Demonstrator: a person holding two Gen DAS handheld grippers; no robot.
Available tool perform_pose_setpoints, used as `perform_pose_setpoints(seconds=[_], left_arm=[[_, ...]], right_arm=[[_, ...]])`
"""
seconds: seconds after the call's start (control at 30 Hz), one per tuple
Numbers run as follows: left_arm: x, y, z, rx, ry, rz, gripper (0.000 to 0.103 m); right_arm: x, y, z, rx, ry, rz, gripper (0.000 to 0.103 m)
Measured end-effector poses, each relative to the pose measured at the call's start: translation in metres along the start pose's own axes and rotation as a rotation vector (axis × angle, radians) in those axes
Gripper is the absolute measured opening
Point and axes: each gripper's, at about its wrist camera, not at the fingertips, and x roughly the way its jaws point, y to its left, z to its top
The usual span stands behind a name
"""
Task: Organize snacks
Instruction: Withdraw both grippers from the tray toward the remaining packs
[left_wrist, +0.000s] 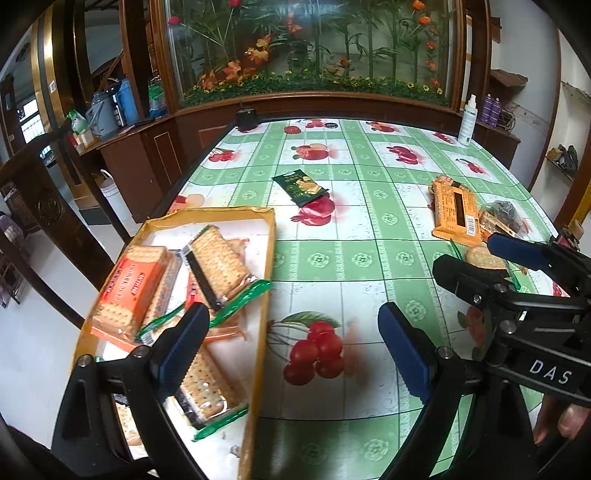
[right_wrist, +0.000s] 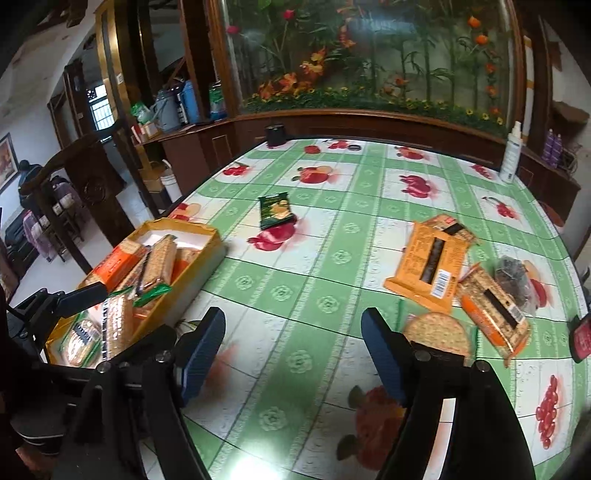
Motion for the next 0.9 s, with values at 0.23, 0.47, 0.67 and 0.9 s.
perform_pose_setpoints(seconds=[0.23,0.47,0.67,0.9], left_arm=[[0.005,-0.011,0.003,0.004,0.007,-0.016,0.093],[0.008,-0.02,0.004,0.004,0.014,-0.034,0.093],[0.011,-0.029,0.006,0.006,0.018,-0.044,0.093],[0.014,-0.043,0.008,0.023,0.025,-0.06,0.093]], right_arm=[[-0.004,-0.017,-0.003,0.029,-0.002,-0.03,0.079],[-0.009,-0.031,-0.006,0.054,-0.006,-0.072,0.081],[-0.014,-0.044,-0.008,0.066,-0.014,-0.104,0.082],[-0.018,-0.06,-0.013,0.088,-0.008,-0.131,0.082]])
